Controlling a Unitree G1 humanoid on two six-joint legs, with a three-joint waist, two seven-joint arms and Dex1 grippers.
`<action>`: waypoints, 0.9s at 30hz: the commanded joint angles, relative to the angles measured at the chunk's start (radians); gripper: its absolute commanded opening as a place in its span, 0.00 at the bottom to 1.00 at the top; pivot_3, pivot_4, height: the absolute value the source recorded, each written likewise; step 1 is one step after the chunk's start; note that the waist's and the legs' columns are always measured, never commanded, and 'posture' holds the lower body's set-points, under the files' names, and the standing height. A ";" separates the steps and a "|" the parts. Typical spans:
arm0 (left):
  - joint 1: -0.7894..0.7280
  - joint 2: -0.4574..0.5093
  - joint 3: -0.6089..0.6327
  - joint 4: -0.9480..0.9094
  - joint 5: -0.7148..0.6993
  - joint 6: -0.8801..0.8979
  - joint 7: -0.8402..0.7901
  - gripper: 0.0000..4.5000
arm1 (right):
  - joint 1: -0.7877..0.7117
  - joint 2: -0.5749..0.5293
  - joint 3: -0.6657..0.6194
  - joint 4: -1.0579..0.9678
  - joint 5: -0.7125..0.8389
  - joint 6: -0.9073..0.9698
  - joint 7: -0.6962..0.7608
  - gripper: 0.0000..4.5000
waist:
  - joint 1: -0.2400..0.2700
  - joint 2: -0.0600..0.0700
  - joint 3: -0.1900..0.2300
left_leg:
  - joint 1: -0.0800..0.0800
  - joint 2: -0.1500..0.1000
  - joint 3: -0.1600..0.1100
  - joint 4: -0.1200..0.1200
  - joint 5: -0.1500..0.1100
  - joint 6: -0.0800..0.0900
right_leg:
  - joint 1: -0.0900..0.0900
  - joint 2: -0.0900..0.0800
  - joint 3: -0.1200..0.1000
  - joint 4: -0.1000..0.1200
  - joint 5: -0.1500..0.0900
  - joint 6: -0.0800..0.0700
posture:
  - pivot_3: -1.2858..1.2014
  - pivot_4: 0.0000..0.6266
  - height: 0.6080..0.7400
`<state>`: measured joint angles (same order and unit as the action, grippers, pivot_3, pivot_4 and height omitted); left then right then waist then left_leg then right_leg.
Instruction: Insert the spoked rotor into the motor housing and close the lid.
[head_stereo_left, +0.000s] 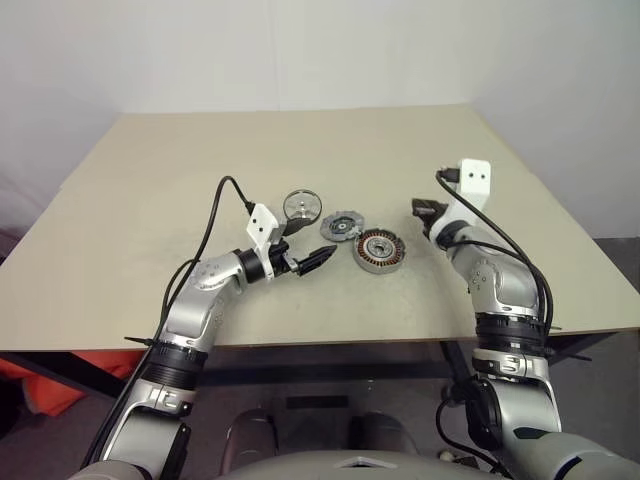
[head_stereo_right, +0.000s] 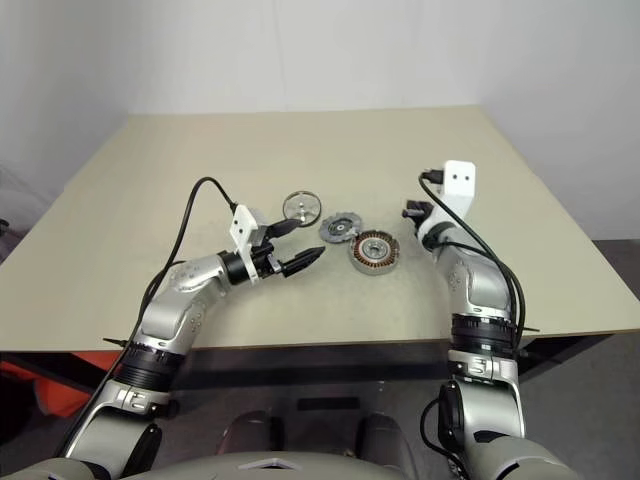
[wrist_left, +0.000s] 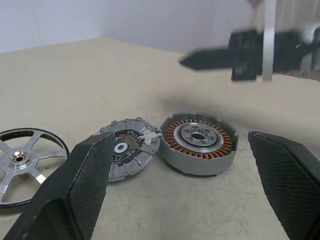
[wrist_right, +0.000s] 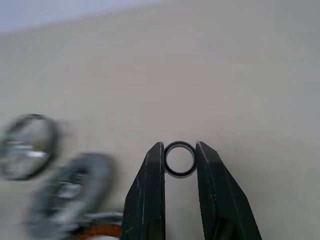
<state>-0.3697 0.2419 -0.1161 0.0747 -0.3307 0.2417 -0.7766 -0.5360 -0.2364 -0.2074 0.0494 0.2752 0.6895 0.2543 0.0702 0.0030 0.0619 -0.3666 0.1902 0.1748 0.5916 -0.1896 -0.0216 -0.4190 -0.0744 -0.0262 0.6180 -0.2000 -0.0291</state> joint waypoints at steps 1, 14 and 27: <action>-0.008 0.013 0.019 -0.051 -0.018 0.007 -0.005 1.00 | -0.001 -0.041 0.069 -0.077 0.040 0.049 0.102 0.12 | 0.001 0.000 0.000 | 0.000 0.000 0.000 0.000 0.000 0.000 | 0.000 0.000 0.000 0.000 0.000 0.000 | 0.52 0.00 1.00; 0.013 0.045 0.038 -0.091 -0.041 0.035 -0.012 1.00 | 0.062 -0.158 0.206 -0.101 0.030 0.155 0.234 0.12 | 0.004 0.000 0.000 | -0.001 0.000 0.000 0.000 0.000 0.000 | 0.000 0.000 0.000 -0.001 0.000 0.000 | 0.52 0.00 1.00; 0.023 0.047 0.042 -0.099 -0.035 0.035 -0.002 1.00 | 0.094 -0.188 0.238 -0.114 0.017 0.163 0.259 0.12 | 0.005 0.000 0.000 | -0.001 0.000 0.000 0.000 0.000 0.000 | 0.000 0.000 0.000 -0.001 0.000 0.000 | 0.52 0.00 1.00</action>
<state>-0.3390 0.2803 -0.0890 0.0184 -0.3569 0.2819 -0.7808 -0.4361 -0.4171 0.0322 -0.0317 0.2941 0.8603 0.5088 0.0753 0.0028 0.0620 -0.3673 0.1902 0.1746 0.5916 -0.1895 -0.0217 -0.4188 -0.0745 -0.0263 0.6165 -0.2001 -0.0289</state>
